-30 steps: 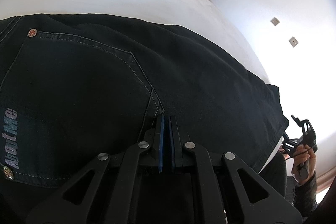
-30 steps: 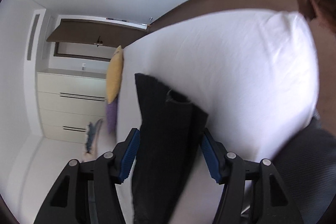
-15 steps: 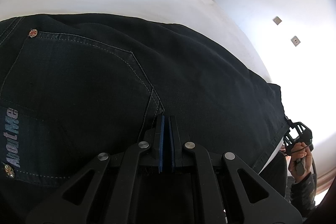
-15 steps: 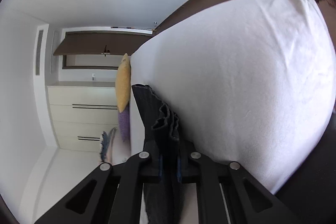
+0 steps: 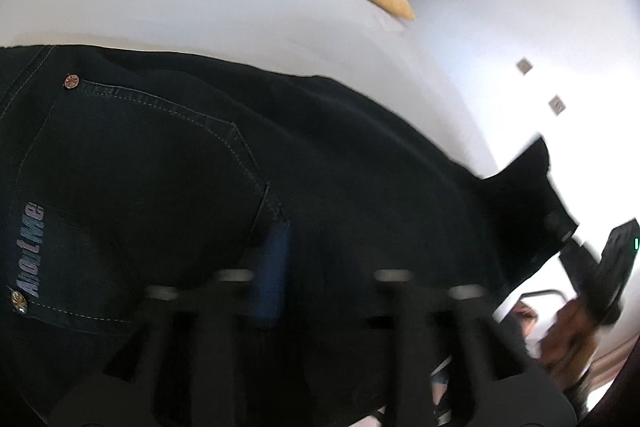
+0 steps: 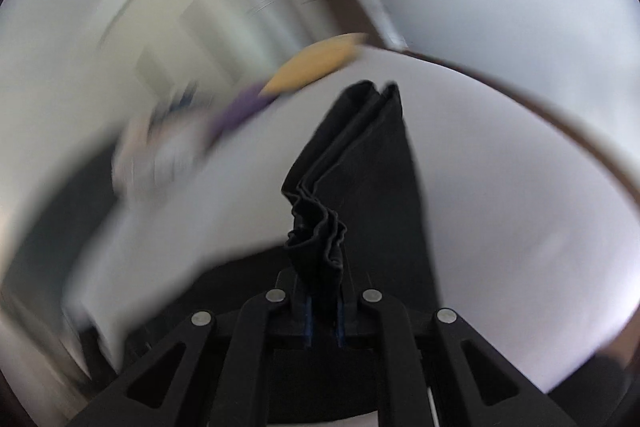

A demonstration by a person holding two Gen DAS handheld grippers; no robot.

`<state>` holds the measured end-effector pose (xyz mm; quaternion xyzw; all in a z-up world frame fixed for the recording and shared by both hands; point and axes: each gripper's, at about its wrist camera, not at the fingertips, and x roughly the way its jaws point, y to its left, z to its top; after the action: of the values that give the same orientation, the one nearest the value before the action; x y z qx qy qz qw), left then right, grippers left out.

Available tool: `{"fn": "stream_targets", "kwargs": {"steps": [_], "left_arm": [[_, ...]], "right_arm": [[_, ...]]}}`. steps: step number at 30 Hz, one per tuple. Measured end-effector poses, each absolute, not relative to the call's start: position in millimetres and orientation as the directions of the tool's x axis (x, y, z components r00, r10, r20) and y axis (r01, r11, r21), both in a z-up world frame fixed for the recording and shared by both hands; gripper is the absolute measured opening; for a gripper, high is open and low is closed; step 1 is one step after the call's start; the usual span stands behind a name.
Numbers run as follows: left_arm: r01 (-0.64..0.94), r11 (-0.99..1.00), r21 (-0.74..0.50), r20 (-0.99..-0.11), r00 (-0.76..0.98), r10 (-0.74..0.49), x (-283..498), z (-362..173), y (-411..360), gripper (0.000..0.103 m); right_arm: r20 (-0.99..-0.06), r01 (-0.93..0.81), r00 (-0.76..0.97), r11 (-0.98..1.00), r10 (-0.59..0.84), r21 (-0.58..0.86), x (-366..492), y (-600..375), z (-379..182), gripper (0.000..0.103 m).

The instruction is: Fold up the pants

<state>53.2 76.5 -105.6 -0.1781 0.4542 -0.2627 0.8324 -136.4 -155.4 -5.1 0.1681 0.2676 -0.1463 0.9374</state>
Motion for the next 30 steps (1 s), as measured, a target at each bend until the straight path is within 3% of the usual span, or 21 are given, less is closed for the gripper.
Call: {"fn": "stream_targets", "kwargs": {"steps": [1,5,7,15,27,29,30], "left_arm": [[0.275,0.787,-0.553,-0.643,0.460,-0.613,52,-103,78,0.084],[0.267,0.741,-0.616,-0.604,0.443,-0.662,51,-100,76,0.086],[0.236,0.695,-0.679,-0.580,0.408,-0.705,54,-104,74,0.086],[0.223,0.525,-0.822,-0.479,0.228,-0.847,71,-102,18,0.086],[0.232,0.576,-0.784,-0.575,0.076,-0.814,99,-103,-45,0.085],[0.249,0.581,-0.775,-0.586,0.061,-0.808,101,-100,-48,0.069],[0.262,0.586,-0.767,-0.596,0.047,-0.802,102,-98,-50,0.045]], "right_arm": [[-0.585,0.311,0.781,0.949,-0.220,0.059,-116,-116,-17,0.009],[-0.679,0.174,0.697,0.973,-0.229,-0.149,-83,-52,-75,0.010],[-0.666,0.165,0.695,0.962,-0.269,-0.216,-83,-43,-90,0.010],[-0.610,0.181,0.724,0.942,-0.322,-0.283,-93,-28,-87,0.010],[-0.547,0.146,0.759,0.911,-0.353,-0.386,-98,-3,-66,0.010],[-0.542,0.127,0.766,0.909,-0.344,-0.397,-98,3,-63,0.010],[-0.540,0.120,0.770,0.909,-0.339,-0.400,-98,6,-61,0.010]]}}
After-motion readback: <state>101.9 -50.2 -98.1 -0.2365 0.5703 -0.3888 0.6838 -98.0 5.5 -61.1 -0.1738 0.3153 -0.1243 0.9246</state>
